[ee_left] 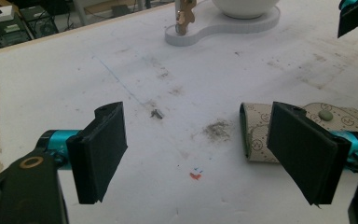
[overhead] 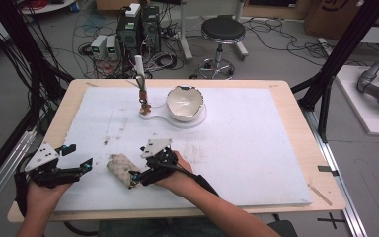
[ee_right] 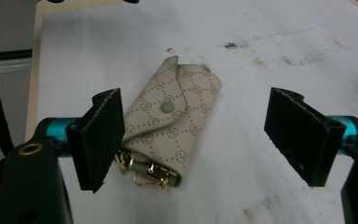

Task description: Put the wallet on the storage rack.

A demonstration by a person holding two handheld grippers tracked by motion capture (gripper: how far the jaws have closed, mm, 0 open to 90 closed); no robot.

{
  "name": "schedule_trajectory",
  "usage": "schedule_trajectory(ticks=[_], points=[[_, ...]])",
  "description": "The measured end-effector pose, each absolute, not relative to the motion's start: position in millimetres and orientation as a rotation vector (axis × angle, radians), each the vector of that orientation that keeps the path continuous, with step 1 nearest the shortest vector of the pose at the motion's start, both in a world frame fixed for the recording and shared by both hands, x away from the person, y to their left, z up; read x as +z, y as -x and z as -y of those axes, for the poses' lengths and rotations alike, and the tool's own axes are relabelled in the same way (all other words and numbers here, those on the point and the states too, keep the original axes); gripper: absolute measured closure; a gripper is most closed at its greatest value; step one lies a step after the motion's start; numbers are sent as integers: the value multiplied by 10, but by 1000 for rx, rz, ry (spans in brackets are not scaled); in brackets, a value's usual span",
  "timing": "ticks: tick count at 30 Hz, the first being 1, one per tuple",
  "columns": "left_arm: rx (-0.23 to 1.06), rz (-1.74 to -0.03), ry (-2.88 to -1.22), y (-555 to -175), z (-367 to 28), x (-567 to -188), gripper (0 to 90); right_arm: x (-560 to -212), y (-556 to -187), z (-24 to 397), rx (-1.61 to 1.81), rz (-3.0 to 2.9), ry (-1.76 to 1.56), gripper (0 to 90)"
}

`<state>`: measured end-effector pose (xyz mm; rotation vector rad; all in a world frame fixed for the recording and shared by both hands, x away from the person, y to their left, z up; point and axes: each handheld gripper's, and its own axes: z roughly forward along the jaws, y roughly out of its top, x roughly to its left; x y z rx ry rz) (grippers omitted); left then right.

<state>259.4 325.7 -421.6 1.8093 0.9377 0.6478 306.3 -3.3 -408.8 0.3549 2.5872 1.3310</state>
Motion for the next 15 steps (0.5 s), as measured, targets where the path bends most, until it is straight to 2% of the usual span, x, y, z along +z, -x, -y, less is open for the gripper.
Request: schedule_trajectory(ticks=[15], points=[[647, -941, -1812, -2597, -3251, -4217, 199, -4314, -3025, -274, 1216, -2652, -497, 205]])
